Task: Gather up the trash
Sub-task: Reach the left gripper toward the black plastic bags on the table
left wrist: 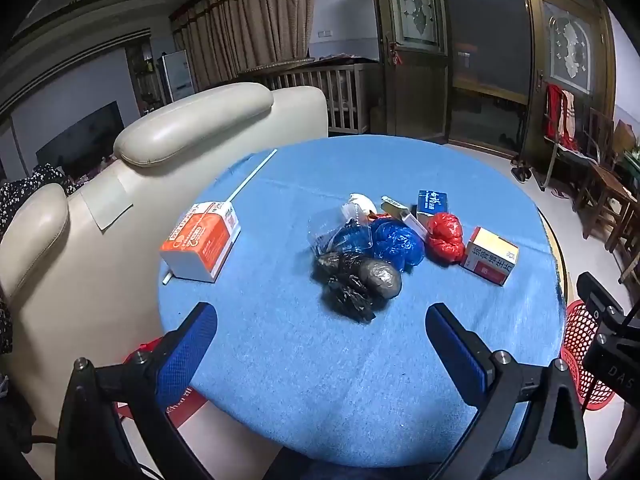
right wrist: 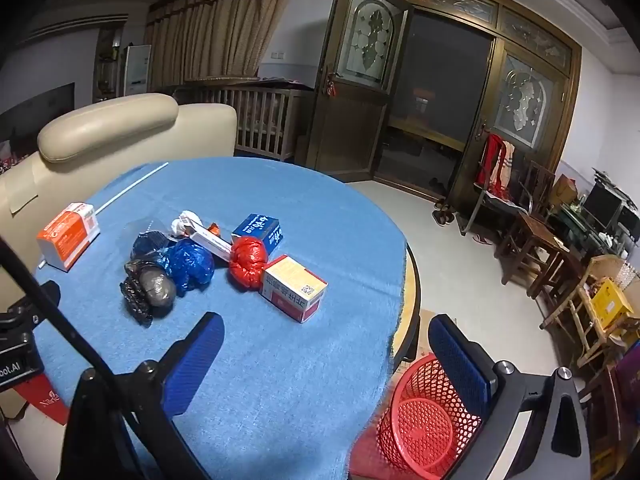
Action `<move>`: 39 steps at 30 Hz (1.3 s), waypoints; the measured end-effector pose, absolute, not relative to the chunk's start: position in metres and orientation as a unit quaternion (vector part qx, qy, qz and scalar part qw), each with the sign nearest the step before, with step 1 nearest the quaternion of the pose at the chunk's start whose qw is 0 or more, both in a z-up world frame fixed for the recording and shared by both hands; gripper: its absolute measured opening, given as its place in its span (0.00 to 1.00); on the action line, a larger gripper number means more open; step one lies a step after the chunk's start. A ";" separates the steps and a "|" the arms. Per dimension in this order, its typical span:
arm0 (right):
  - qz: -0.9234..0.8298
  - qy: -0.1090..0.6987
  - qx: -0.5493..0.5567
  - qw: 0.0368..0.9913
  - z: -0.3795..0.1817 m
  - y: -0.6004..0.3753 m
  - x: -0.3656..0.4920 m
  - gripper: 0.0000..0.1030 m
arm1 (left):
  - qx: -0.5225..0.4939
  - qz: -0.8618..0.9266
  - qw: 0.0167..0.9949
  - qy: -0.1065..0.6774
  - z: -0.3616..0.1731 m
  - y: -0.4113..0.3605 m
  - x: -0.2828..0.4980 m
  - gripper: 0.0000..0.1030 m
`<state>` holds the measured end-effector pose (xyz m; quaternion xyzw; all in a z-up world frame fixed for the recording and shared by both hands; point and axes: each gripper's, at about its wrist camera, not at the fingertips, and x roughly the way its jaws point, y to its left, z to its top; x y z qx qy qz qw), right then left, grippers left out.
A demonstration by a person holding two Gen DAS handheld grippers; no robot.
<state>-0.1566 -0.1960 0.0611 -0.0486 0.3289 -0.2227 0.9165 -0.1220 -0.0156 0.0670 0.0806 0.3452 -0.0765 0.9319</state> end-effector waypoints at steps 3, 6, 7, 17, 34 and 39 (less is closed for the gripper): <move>-0.222 0.328 -0.049 0.917 0.063 -0.197 -0.157 1.00 | 0.079 -0.075 0.931 0.347 0.066 -0.014 -0.121 1.00; -0.222 0.330 -0.050 0.916 0.062 -0.195 -0.157 1.00 | 0.078 -0.074 0.930 0.352 0.064 -0.012 -0.119 1.00; -0.221 0.330 -0.050 0.916 0.062 -0.195 -0.158 1.00 | 0.077 -0.073 0.930 0.353 0.063 -0.011 -0.118 1.00; -0.218 0.334 -0.052 0.915 0.061 -0.192 -0.152 1.00 | 0.073 -0.071 0.927 0.360 0.061 -0.009 -0.115 1.00; -0.212 0.354 -0.017 0.911 0.049 -0.211 -0.145 1.00 | 0.060 -0.050 0.921 0.382 0.048 0.004 -0.097 1.00; -0.205 0.359 -0.006 0.910 0.042 -0.219 -0.142 1.00 | 0.057 -0.049 0.917 0.392 0.041 0.006 -0.089 1.00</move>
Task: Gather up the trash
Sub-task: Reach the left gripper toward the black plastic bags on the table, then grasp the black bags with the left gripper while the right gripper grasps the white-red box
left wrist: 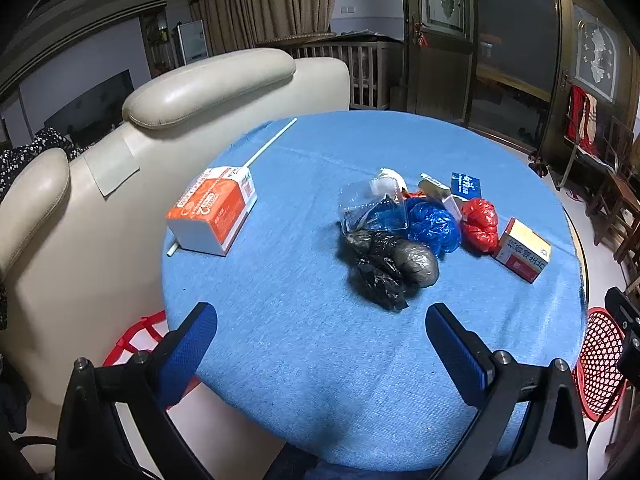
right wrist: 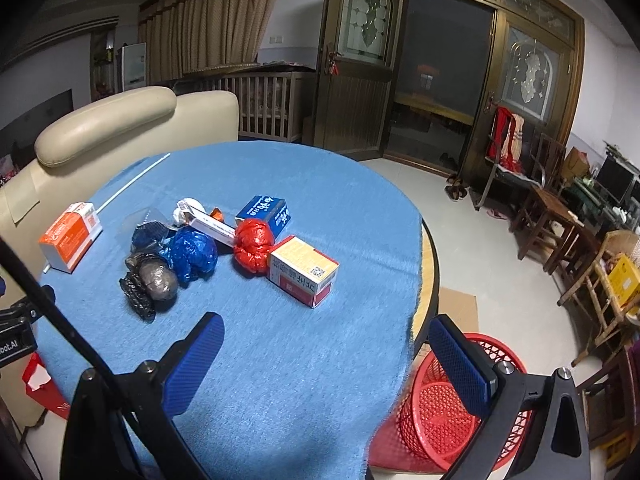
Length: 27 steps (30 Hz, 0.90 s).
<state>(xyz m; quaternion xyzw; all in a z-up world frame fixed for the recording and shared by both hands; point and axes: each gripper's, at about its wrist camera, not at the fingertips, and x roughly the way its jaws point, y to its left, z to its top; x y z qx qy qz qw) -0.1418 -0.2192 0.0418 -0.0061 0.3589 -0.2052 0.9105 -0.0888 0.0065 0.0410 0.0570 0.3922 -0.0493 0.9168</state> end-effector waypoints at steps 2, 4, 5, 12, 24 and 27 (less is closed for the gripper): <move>-0.199 0.365 0.002 0.909 0.037 -0.228 -0.138 1.00 | 0.051 -0.059 0.912 0.403 0.037 0.007 -0.082 1.00; -0.191 0.375 0.013 0.907 0.030 -0.238 -0.132 1.00 | 0.040 -0.072 0.906 0.416 0.031 0.009 -0.074 1.00; -0.185 0.380 0.020 0.906 0.026 -0.244 -0.129 1.00 | 0.036 -0.078 0.903 0.422 0.028 0.010 -0.069 1.00; -0.134 0.389 0.040 0.911 0.000 -0.285 -0.084 1.00 | -0.004 -0.107 0.875 0.472 0.012 0.009 -0.024 1.00; -0.033 0.426 0.079 0.901 -0.046 -0.328 -0.001 0.96 | -0.070 -0.176 0.820 0.541 -0.029 -0.046 0.044 0.69; -0.018 0.432 0.067 0.899 -0.053 -0.320 0.012 0.92 | -0.084 -0.184 0.805 0.557 -0.043 -0.052 0.049 0.64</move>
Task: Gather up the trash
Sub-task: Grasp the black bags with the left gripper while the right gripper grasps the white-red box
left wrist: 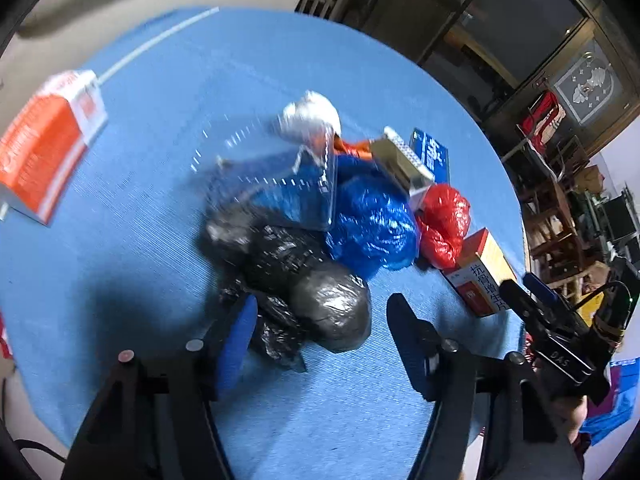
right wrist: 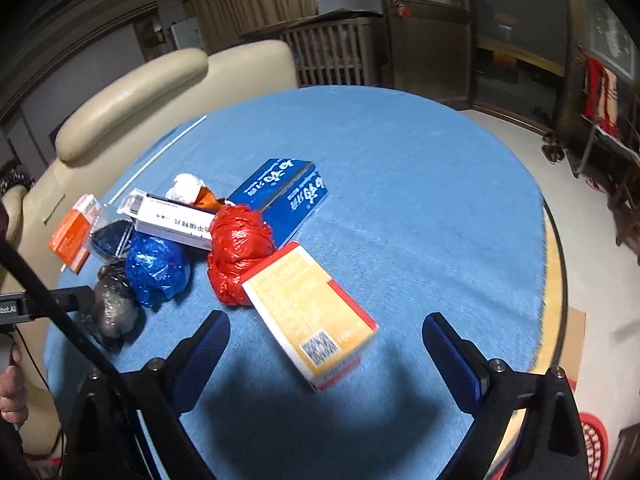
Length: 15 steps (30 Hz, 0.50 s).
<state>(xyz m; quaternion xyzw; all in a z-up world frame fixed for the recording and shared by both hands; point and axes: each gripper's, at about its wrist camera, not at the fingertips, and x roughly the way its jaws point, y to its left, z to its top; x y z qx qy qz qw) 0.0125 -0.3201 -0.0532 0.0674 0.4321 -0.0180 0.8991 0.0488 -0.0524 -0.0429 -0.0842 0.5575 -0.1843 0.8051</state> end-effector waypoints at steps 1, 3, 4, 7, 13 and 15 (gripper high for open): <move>-0.014 0.438 0.065 0.896 -0.056 -0.318 0.016 0.86 | -0.086 -0.186 0.802 0.561 -0.047 -0.054 0.049 0.58; -0.011 0.453 0.059 0.889 -0.061 -0.315 0.019 0.75 | -0.086 -0.188 0.794 0.571 -0.054 -0.055 0.049 0.48; -0.011 0.459 0.056 0.886 -0.063 -0.313 0.021 0.68 | -0.091 -0.191 0.789 0.577 -0.057 -0.055 0.049 0.45; 0.003 0.458 0.058 0.887 -0.064 -0.309 0.017 0.66 | -0.114 -0.199 0.775 0.589 -0.070 -0.052 0.046 0.35; 0.001 0.449 0.082 0.890 -0.061 -0.308 -0.005 0.61 | -0.127 -0.218 0.771 0.585 -0.076 -0.047 0.036 0.21; 0.002 0.442 0.096 0.892 -0.059 -0.310 -0.016 0.61 | -0.120 -0.224 0.775 0.578 -0.074 -0.045 0.029 0.20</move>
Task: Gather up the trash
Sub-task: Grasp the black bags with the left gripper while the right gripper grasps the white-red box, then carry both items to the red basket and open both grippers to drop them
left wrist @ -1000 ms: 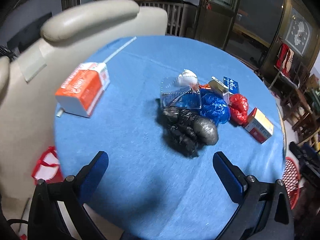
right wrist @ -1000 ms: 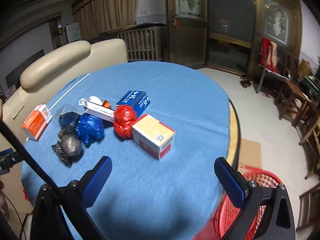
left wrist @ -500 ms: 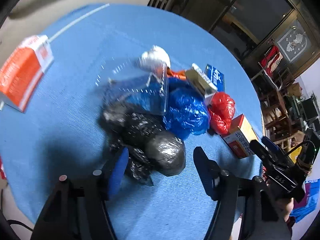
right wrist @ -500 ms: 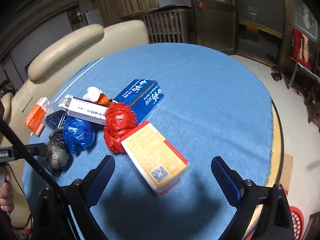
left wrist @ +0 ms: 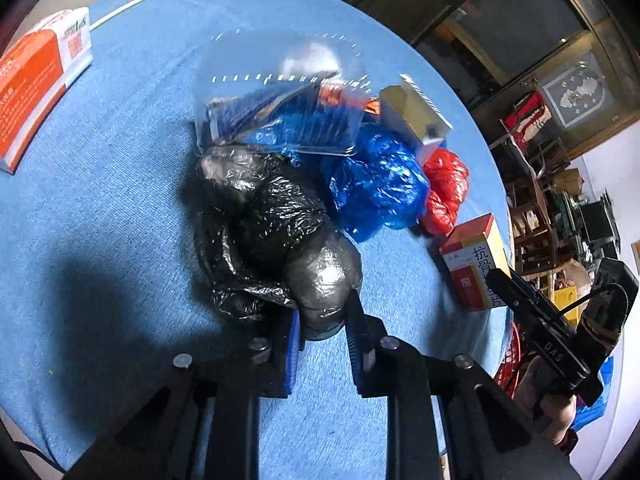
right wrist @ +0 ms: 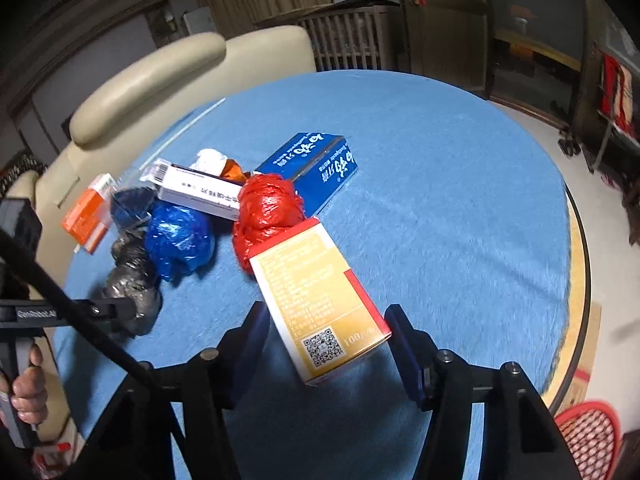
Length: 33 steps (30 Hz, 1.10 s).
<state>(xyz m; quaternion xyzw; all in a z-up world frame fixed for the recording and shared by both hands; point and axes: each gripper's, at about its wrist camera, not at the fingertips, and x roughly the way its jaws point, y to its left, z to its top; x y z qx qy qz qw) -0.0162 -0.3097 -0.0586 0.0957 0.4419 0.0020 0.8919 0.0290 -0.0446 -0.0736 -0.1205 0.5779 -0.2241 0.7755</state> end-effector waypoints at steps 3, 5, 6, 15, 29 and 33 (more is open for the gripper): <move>0.001 0.439 0.102 0.893 -0.056 -0.311 -0.030 0.61 | -0.117 -0.232 0.777 0.574 -0.074 -0.043 0.020 0.19; 0.001 0.437 0.112 0.892 -0.056 -0.313 -0.039 0.61 | -0.114 -0.242 0.773 0.575 -0.070 -0.036 0.009 0.18; 0.001 0.434 0.117 0.893 -0.055 -0.314 -0.047 0.61 | -0.112 -0.246 0.773 0.574 -0.069 -0.036 0.006 0.18; -0.005 0.403 0.173 0.899 -0.045 -0.338 -0.106 0.61 | -0.052 -0.319 0.753 0.573 -0.060 -0.069 -0.054 0.18; -0.108 0.365 0.283 0.880 -0.054 -0.439 -0.234 0.61 | 0.087 -0.443 0.713 0.537 -0.028 -0.196 -0.115 0.18; -0.143 0.362 0.310 0.868 -0.065 -0.467 -0.269 0.61 | 0.129 -0.472 0.697 0.523 -0.022 -0.240 -0.128 0.18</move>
